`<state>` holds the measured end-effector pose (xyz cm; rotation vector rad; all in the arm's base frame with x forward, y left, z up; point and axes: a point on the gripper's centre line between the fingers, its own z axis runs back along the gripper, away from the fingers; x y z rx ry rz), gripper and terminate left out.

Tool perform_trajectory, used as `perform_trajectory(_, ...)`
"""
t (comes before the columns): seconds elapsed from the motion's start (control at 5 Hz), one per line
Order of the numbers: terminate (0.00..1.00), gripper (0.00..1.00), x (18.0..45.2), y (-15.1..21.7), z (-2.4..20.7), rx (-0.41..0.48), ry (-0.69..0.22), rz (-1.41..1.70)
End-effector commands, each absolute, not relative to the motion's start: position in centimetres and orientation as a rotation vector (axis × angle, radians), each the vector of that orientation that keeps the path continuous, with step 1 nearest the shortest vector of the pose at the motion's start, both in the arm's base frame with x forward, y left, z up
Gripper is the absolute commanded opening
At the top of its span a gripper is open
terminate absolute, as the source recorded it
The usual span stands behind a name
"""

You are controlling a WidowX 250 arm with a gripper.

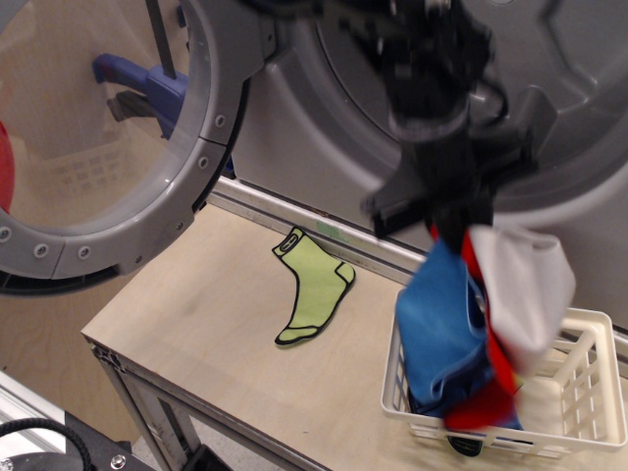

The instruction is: Put clothes in laundry machine

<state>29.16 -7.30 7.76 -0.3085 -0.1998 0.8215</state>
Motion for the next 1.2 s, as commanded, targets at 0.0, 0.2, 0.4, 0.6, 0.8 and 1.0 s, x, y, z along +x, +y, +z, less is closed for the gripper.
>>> perform_trajectory(0.0, 0.0, 0.0, 33.9, -4.3, 15.9, -0.421, -0.513, 0.824)
perform_trajectory(0.2, 0.0, 0.0, 35.4, -3.3, 17.8, -0.457, -0.629, 0.827)
perform_trajectory(0.4, 0.0, 0.0, 37.1, -2.9, 18.7, -0.457, -0.73, 0.816)
perform_trajectory(0.6, 0.0, 0.0, 38.1, -3.1, 18.5, -0.413, -0.866, 0.768)
perform_trajectory(0.8, 0.0, 0.0, 39.8, -3.2, 17.5, -0.358, -0.965, 0.728)
perform_trajectory(1.0, 0.0, 0.0, 41.7, -2.8, 16.1, -0.319, -1.02, 0.693)
